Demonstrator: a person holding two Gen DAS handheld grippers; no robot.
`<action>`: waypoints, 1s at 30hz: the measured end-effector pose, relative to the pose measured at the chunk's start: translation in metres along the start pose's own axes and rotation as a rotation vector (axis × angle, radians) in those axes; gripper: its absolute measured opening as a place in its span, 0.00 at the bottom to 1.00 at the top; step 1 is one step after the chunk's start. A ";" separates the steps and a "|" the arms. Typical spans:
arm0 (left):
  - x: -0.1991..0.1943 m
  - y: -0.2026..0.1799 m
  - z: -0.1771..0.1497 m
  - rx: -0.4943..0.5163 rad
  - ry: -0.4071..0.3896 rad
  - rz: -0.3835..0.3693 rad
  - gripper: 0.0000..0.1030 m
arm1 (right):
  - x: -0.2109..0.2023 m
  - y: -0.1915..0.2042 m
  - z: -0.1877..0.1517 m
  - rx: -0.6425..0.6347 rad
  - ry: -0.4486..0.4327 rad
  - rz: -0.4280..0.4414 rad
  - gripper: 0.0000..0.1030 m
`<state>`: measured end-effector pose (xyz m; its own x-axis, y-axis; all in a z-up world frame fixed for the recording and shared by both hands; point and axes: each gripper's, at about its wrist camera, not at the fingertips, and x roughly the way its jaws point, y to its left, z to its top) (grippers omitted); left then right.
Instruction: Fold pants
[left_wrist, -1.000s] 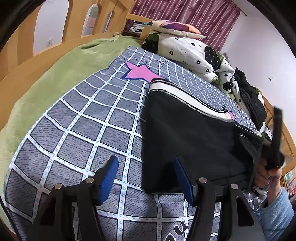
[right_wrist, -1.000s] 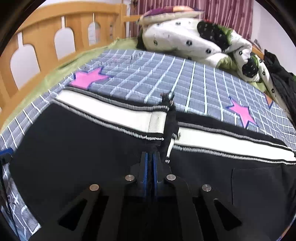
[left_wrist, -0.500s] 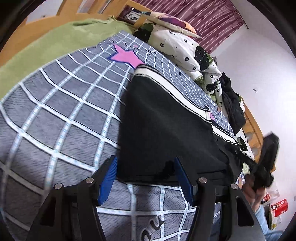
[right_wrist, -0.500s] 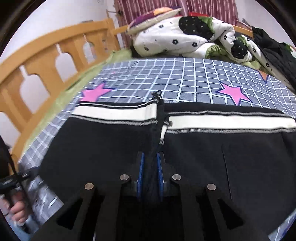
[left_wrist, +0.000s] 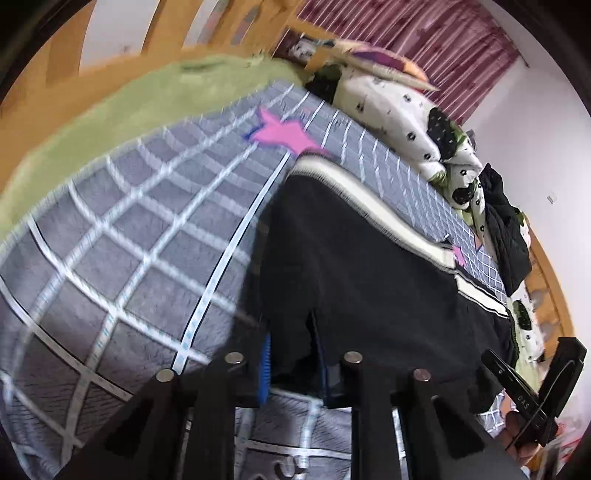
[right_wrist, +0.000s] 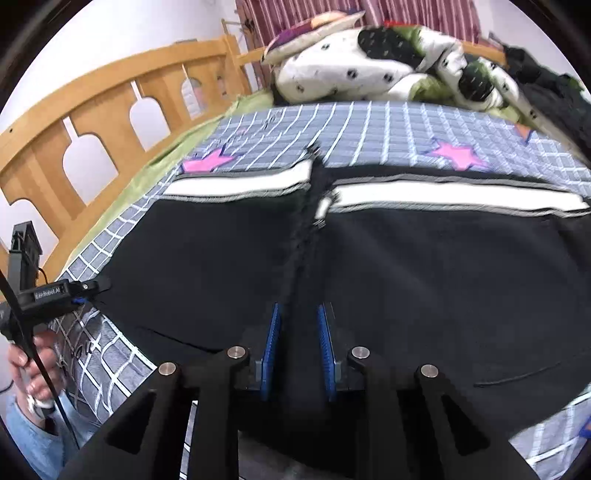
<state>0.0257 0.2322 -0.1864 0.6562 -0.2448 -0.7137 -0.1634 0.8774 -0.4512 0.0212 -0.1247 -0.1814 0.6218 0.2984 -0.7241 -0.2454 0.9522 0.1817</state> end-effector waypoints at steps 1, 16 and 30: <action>-0.008 -0.016 0.003 0.045 -0.034 0.033 0.15 | -0.005 -0.005 0.000 -0.005 -0.013 -0.007 0.19; -0.003 -0.254 -0.014 0.432 -0.119 -0.102 0.10 | -0.086 -0.153 0.019 0.098 -0.162 -0.166 0.22; 0.077 -0.318 -0.115 0.542 0.130 -0.228 0.12 | -0.092 -0.232 -0.022 0.247 -0.153 -0.212 0.22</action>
<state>0.0430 -0.1131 -0.1598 0.5293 -0.4700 -0.7064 0.3923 0.8738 -0.2874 0.0043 -0.3744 -0.1712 0.7483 0.0808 -0.6585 0.0770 0.9753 0.2071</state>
